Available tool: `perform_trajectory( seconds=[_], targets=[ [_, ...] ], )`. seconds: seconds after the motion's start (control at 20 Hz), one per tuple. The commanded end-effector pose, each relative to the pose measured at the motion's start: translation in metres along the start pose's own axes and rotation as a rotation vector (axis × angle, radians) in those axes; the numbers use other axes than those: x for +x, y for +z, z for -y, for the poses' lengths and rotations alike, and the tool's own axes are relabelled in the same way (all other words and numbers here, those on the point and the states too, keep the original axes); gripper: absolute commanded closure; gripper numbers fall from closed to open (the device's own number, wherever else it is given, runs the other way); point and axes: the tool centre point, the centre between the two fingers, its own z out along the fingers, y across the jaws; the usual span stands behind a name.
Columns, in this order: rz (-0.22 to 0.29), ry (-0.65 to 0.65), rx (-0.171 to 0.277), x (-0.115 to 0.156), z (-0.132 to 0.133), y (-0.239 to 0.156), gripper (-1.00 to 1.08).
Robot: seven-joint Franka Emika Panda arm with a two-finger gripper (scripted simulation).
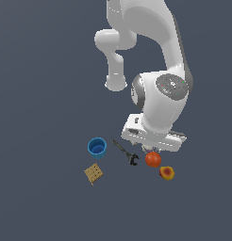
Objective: Pick up a designated object from a clutter of objects.
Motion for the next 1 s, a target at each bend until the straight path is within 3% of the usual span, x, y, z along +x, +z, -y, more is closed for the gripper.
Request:
perform_trajectory(
  seconds=[0.0, 0.45, 0.95],
  targets=[
    [0.000, 0.022, 0.000, -0.002, 0.017, 0.019, -0.92],
    [0.004, 0.063, 0.001, -0.011, 0.052, 0.059, -0.92],
    [0.005, 0.065, 0.000, -0.012, 0.055, 0.072, -0.92]
  ],
)
